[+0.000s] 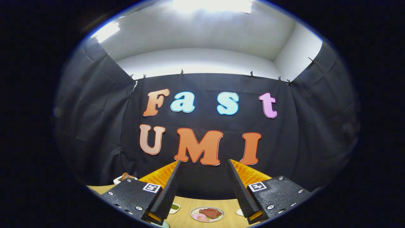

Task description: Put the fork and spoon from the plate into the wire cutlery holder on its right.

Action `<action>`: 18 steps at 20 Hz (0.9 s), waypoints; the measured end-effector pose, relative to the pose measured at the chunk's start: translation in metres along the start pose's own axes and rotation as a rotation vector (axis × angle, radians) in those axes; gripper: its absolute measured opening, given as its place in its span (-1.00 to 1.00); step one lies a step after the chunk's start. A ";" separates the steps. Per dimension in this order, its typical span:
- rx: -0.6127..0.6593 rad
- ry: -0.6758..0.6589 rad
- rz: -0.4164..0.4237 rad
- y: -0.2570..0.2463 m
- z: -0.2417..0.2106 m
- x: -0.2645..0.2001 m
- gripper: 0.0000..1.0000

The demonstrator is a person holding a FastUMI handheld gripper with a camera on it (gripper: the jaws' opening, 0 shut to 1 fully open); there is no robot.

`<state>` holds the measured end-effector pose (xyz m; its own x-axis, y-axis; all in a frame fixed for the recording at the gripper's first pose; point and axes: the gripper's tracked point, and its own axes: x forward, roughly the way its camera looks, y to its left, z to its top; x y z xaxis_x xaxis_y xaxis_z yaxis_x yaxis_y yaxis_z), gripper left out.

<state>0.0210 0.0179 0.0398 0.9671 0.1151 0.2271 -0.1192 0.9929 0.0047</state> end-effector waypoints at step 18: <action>0.023 0.101 0.018 0.026 -0.036 0.010 0.79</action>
<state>0.0356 0.0462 0.0067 0.9824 0.1363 0.1277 -0.1405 0.9898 0.0244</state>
